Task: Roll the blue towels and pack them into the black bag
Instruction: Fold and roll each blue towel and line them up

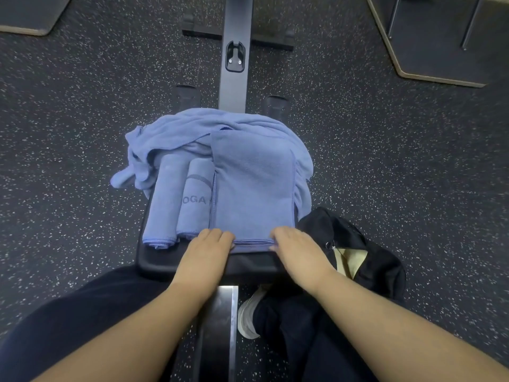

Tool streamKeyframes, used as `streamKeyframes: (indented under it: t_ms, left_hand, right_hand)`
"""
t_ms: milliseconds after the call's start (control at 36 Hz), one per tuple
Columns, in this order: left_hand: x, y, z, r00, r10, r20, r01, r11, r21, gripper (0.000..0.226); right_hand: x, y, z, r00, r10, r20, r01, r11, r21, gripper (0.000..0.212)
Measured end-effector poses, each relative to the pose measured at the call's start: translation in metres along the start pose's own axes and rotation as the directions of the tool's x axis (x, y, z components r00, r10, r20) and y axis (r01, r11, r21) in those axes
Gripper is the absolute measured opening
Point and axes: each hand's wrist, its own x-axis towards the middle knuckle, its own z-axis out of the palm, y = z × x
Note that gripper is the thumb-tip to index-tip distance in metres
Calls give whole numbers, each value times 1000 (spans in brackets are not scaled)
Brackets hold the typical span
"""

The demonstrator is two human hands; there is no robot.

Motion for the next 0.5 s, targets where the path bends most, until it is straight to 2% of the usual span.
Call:
streamKeyframes:
  t_ms: [56,111,194,306,389,500]
  left_hand:
    - [1,1,-3,999,17,32,-18,999,35,32]
    - [3,3,-6,998,34,54,-37,997,69,40]
    - [4,5,-6,998,48,42,-52,995,90,37]
    - [5,6,-3,999,36,7,-37,995,96,32]
    - [7,8,-7,999,31,-25,-28,992,125,38]
    - [11,13,-12,976,195,-100,-172,965,198,16]
  right_hand:
    - [0,6,-1,999,-36,9,36,999,-24,17]
    - [-1,4,-4,1000,3,5,-3,1000,1,15]
    - [-2,8,3,994,62,-91,-58,997,45,14]
    - [-3,11,5,995,97,3,-97,995,9,15]
    - [-3,7,4,994,102,-35,-102,995,-5,9]
    - [0,0,-4,993,78,-91,-94,979,-182,35]
